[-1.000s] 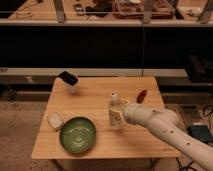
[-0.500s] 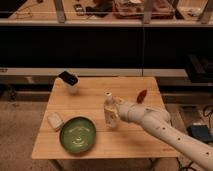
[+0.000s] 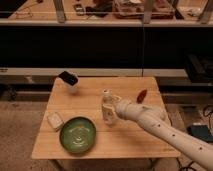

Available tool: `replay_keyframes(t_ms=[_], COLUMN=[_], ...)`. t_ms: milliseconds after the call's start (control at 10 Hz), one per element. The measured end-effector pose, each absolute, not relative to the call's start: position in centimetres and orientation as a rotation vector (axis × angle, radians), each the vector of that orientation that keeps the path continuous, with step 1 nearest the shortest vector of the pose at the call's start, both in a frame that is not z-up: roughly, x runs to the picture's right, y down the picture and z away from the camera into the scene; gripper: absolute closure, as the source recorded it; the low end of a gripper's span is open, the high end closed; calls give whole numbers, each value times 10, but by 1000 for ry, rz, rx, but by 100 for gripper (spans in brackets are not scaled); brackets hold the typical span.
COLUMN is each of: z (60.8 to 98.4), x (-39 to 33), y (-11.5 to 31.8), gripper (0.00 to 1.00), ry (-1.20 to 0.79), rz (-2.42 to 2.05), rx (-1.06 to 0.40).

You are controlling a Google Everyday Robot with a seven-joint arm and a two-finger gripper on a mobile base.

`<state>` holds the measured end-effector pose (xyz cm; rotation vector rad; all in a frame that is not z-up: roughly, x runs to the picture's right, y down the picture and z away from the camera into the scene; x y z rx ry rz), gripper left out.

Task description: Stand the bottle upright

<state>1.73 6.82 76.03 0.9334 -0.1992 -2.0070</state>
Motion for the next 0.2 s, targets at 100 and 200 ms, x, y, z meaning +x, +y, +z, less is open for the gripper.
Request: replay_keyframes(t_ms=[100, 200], z=[761, 762], x=[16, 14], y=[68, 70], gripper=[82, 82], ry=[-191, -184], rz=[-2006, -2007], rx=[942, 950])
